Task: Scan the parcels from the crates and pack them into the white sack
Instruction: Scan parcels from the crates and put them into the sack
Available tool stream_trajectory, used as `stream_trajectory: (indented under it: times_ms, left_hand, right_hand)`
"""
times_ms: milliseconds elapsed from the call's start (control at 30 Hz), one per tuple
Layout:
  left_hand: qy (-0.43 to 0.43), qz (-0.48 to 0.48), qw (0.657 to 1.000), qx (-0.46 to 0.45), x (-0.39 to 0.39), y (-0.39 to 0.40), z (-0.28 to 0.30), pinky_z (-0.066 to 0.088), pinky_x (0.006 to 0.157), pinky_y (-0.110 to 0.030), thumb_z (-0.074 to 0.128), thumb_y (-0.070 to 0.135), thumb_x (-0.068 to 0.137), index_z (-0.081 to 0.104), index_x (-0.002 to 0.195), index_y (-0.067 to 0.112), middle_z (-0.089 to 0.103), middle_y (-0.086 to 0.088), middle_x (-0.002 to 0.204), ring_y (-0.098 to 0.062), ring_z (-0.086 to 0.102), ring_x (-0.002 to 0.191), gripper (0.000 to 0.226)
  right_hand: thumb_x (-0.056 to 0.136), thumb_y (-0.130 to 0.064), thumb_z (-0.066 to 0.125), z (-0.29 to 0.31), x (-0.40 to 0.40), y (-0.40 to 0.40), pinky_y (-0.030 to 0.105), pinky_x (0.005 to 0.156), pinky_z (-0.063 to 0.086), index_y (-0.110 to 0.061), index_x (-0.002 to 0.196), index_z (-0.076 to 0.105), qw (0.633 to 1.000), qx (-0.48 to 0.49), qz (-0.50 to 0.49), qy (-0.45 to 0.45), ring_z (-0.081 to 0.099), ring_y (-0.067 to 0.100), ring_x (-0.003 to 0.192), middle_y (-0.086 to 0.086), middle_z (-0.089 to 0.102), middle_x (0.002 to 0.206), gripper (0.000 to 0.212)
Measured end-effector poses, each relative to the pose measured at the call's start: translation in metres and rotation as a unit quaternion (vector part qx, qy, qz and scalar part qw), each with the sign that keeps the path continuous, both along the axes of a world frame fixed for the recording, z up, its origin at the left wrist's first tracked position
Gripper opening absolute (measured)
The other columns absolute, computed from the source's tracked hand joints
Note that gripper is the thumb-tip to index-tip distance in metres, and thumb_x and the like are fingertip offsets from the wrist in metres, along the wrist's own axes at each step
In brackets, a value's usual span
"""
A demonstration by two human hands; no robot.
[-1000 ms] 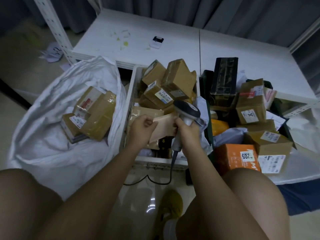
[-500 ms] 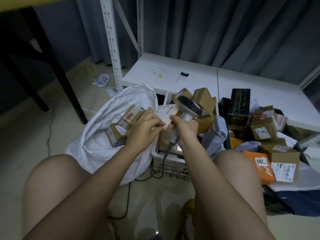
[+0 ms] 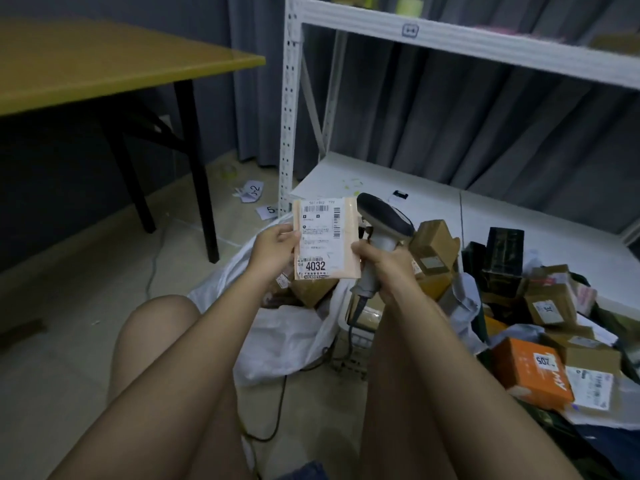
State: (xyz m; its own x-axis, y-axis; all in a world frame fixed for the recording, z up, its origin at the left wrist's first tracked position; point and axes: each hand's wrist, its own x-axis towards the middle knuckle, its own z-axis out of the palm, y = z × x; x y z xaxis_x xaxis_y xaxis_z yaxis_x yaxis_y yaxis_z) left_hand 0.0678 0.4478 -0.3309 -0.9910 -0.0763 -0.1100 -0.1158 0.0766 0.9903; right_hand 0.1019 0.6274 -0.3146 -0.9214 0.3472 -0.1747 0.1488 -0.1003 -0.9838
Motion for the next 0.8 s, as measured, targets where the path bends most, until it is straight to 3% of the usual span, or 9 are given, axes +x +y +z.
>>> stream_trajectory:
  times_ms: [67, 133, 300, 333, 400, 500, 600, 700, 800]
  left_hand:
    - [0.010, 0.018, 1.000, 0.012, 0.000, -0.004, 0.005, 0.054, 0.077, -0.033, 0.054, 0.012, 0.095, 0.056, 0.108, 0.011, 0.065, -0.010, 0.109, -0.022, 0.064, 0.091, 0.013]
    - [0.019, 0.022, 0.999, 0.021, 0.002, -0.007, 0.010, 0.051, 0.064, -0.025, 0.055, 0.011, 0.095, 0.055, 0.106, 0.010, 0.065, -0.007, 0.102, -0.018, 0.063, 0.085, 0.012]
    - [0.024, 0.011, 0.999, 0.026, 0.000, -0.007, 0.008, 0.048, 0.048, -0.013, 0.056, 0.008, 0.094, 0.055, 0.101, 0.006, 0.063, -0.003, 0.090, -0.011, 0.062, 0.076, 0.007]
    - [0.020, 0.013, 0.999, 0.041, 0.000, -0.006, 0.008, 0.049, 0.049, -0.012, 0.057, 0.008, 0.094, 0.056, 0.095, 0.007, 0.063, -0.001, 0.088, -0.009, 0.062, 0.074, 0.001]
    - [0.011, 0.023, 0.997, 0.070, -0.005, -0.007, 0.001, 0.051, 0.053, -0.014, 0.058, 0.008, 0.093, 0.058, 0.083, 0.012, 0.064, 0.001, 0.082, -0.004, 0.064, 0.069, 0.011]
    - [-0.001, 0.045, 0.997, 0.068, -0.016, -0.009, -0.013, 0.054, 0.057, -0.016, 0.061, 0.007, 0.091, 0.061, 0.078, 0.013, 0.065, 0.000, 0.081, -0.005, 0.065, 0.070, 0.014]
    - [-0.011, 0.082, 0.995, 0.057, -0.033, -0.012, -0.032, 0.056, 0.062, -0.022, 0.060, 0.006, 0.091, 0.059, 0.076, 0.014, 0.065, -0.001, 0.080, -0.008, 0.064, 0.069, 0.017]
    - [-0.042, 0.106, 0.992, 0.050, -0.054, -0.013, -0.051, 0.054, 0.075, -0.035, 0.059, 0.007, 0.092, 0.057, 0.075, 0.014, 0.066, -0.007, 0.086, -0.016, 0.063, 0.074, 0.018]
    - [-0.056, 0.101, 0.992, 0.040, -0.069, -0.011, -0.066, 0.053, 0.065, -0.028, 0.058, 0.007, 0.092, 0.055, 0.077, 0.013, 0.066, -0.009, 0.087, -0.015, 0.063, 0.072, 0.017]
  right_hand:
    - [0.080, -0.002, 0.075, 0.002, 0.000, -0.005, 0.026, 0.060, 0.057, -0.010, 0.087, 0.061, 1.000, 0.008, 0.004, 0.011, 0.068, 0.017, 0.076, 0.005, 0.069, 0.087, 0.017]
    - [0.081, -0.010, 0.076, 0.004, -0.002, -0.007, 0.020, 0.053, 0.052, -0.008, 0.097, 0.061, 1.000, 0.014, -0.002, 0.012, 0.066, 0.012, 0.074, 0.001, 0.067, 0.087, 0.022]
    - [0.079, -0.012, 0.078, -0.008, -0.022, -0.004, 0.027, 0.064, 0.056, -0.004, 0.110, 0.061, 1.000, -0.003, -0.001, 0.004, 0.068, 0.014, 0.083, 0.005, 0.070, 0.100, 0.036]
    - [0.080, -0.010, 0.078, -0.012, -0.025, -0.005, 0.028, 0.065, 0.056, -0.002, 0.111, 0.060, 1.000, -0.008, 0.000, -0.002, 0.068, 0.014, 0.083, 0.004, 0.070, 0.098, 0.037]
    - [0.081, -0.008, 0.076, -0.018, -0.033, -0.006, 0.026, 0.062, 0.054, -0.002, 0.107, 0.060, 1.000, -0.002, 0.004, -0.007, 0.066, 0.011, 0.076, 0.001, 0.069, 0.090, 0.031]
    - [0.085, -0.010, 0.073, -0.029, -0.045, -0.006, 0.028, 0.068, 0.052, -0.010, 0.099, 0.057, 0.999, 0.035, -0.003, 0.000, 0.060, 0.007, 0.072, -0.002, 0.064, 0.084, 0.022]
    - [0.088, -0.020, 0.068, -0.043, -0.053, -0.001, 0.040, 0.081, 0.052, -0.017, 0.102, 0.056, 0.997, 0.079, -0.023, 0.004, 0.063, 0.020, 0.083, 0.005, 0.067, 0.091, 0.019]
    - [0.088, -0.014, 0.065, -0.057, -0.054, 0.002, 0.033, 0.061, 0.047, -0.011, 0.086, 0.058, 0.996, 0.084, 0.024, -0.026, 0.057, 0.023, 0.066, 0.011, 0.062, 0.075, 0.008]
    - [0.085, -0.014, 0.068, -0.065, -0.048, -0.002, 0.023, 0.046, 0.041, -0.007, 0.077, 0.058, 0.988, 0.107, 0.096, -0.056, 0.050, 0.015, 0.049, 0.005, 0.056, 0.058, 0.014]
